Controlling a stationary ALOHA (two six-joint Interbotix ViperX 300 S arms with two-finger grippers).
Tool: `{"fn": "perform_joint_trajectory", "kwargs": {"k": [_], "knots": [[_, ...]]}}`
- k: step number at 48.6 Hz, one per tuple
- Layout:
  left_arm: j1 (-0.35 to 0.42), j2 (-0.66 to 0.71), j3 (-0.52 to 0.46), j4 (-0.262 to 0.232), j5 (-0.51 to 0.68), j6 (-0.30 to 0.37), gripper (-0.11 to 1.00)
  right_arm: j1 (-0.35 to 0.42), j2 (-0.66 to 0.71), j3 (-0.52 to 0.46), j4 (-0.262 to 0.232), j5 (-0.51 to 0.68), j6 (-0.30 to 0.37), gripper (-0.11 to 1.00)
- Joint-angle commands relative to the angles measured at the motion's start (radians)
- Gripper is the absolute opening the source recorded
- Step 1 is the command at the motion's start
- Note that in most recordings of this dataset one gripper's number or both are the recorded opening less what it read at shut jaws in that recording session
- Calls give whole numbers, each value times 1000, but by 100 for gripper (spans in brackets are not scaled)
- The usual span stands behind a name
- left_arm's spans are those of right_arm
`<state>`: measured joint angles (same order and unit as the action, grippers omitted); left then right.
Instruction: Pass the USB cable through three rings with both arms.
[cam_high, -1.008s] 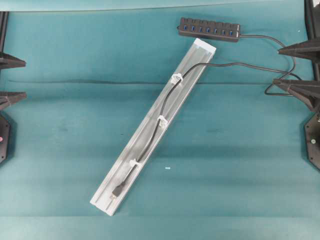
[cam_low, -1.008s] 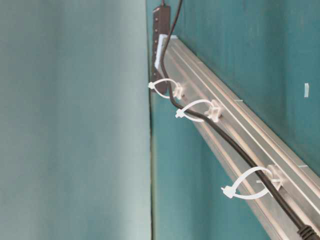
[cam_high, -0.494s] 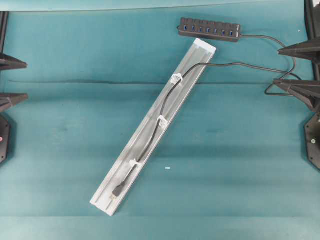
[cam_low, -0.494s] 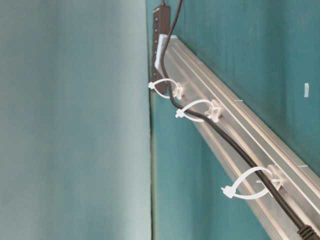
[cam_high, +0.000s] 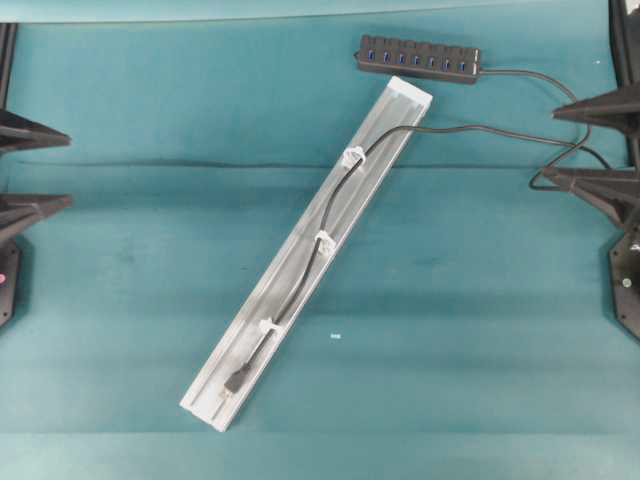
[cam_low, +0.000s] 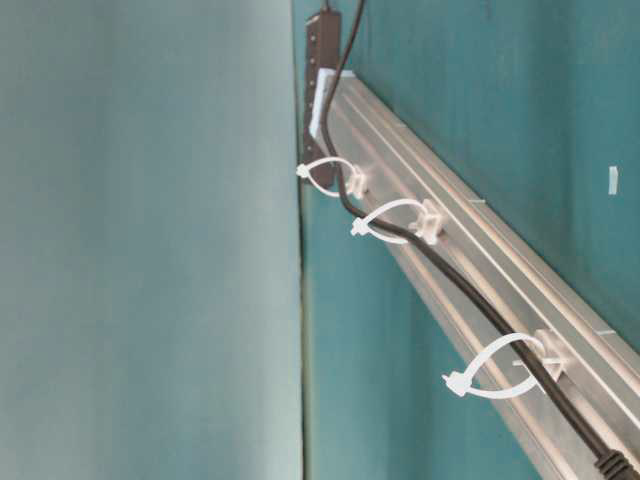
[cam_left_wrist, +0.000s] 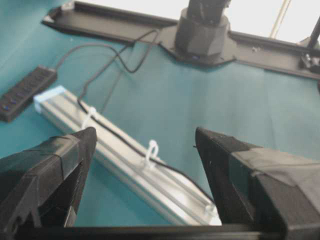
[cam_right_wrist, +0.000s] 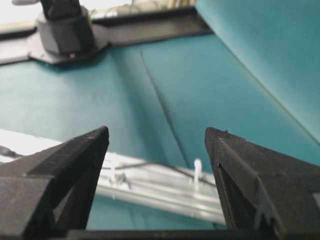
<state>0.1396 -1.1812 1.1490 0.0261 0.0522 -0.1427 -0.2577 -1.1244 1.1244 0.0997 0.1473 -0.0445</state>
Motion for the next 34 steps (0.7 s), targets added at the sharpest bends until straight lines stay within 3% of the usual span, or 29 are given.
{"fn": "perform_joint_trajectory", "kwargs": {"k": [1, 10, 34], "knots": [[2, 38, 11, 2, -72, -2, 88, -3, -11, 15, 2, -25, 11, 80], [3, 74, 20, 2, -183, 5, 88, -2, -38, 32, 2, -72, 9, 80], [3, 52, 15, 2, -161, 5, 88, -2, -77, 46, 3, -84, 11, 80]]}}
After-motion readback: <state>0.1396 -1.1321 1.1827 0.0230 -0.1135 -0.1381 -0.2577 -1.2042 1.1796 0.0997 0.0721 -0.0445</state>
